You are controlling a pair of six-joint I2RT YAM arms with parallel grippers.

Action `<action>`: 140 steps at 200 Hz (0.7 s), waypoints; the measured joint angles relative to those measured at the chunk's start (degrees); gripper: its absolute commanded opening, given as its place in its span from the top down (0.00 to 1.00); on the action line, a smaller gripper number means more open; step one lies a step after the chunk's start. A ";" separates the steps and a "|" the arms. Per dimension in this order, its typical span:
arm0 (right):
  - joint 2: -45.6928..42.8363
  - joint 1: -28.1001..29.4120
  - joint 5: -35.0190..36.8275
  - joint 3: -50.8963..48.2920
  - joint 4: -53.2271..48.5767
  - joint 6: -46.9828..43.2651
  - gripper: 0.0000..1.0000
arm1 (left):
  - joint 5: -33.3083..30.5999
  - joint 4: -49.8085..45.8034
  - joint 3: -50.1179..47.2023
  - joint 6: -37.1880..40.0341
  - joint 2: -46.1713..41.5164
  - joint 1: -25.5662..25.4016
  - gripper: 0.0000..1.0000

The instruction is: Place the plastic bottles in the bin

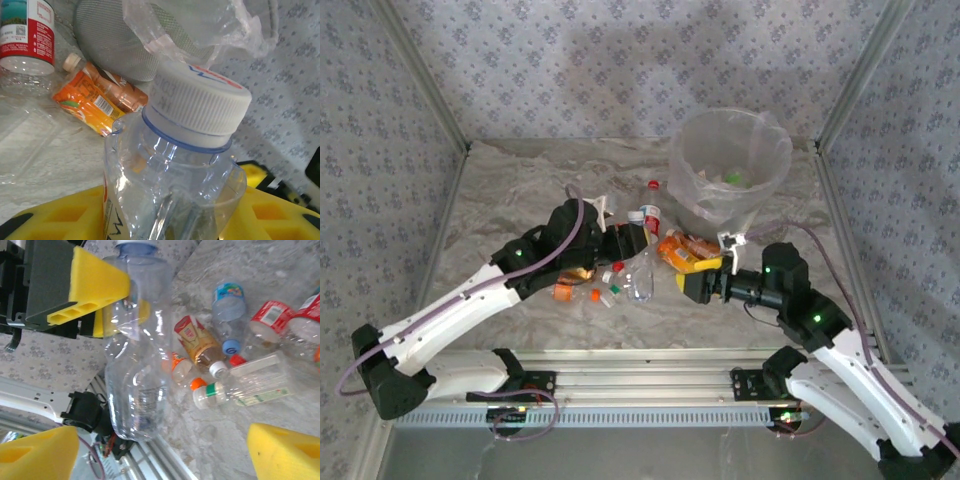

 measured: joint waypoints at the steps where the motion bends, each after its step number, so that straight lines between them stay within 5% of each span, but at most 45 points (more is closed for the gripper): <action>1: 0.22 0.35 0.09 0.00 0.26 0.28 0.00 | 0.00 0.15 -0.09 -0.26 0.00 0.00 0.57; 56: 9.70 9.27 4.63 0.02 8.72 1.22 0.07 | 0.96 6.60 -1.36 -6.69 0.39 0.11 0.60; 113: 15.41 11.87 7.91 0.46 13.55 2.36 0.19 | 2.40 11.13 -3.80 -10.29 1.07 0.11 0.60; 140: 16.90 12.22 8.76 1.05 14.97 2.67 0.33 | 2.82 13.16 -4.37 -11.34 1.05 0.11 0.60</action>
